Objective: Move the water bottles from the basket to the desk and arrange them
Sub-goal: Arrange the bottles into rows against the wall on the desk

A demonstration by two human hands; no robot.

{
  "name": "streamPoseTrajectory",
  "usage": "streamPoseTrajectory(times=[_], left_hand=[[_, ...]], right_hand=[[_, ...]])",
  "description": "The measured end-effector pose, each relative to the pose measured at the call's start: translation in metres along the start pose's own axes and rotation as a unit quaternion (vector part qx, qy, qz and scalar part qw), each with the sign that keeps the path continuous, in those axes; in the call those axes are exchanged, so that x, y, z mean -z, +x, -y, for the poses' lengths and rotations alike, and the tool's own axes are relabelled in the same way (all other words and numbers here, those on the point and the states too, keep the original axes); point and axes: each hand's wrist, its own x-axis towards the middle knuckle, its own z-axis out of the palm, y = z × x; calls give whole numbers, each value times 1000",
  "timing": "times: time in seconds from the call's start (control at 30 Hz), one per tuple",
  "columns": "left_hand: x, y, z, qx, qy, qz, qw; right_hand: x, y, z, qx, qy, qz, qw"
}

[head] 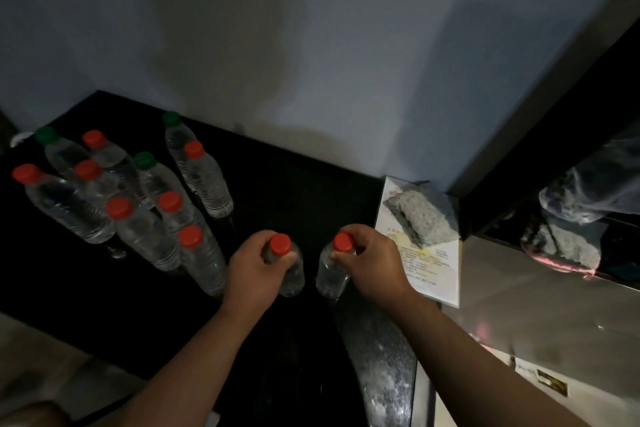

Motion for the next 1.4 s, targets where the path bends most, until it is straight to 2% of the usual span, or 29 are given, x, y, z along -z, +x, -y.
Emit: streamPoseTrajectory(times=[0.17,0.27,0.37,0.47,1.0,1.4], left_hand=[[-5,7,5,-32,29,34,999],[-7,7,12,-50,44,76,995],[-9,7,20,-29,68,94,993],[-10,14,22,-42,41,103,993],[-20,60,21,-87,19,34,995],[-17,63,19,-85,32,49,995]], right_hand=[[1,-1,-6,25,-28,26,999],[0,-1,-11,18,-36,72,997],[-4,-1,-14,12,-49,93,994],[-5,0,-16,10,-49,93,994],[-14,32,-16,15,-7,58,998],[-14,33,-17,41,-34,68,996]])
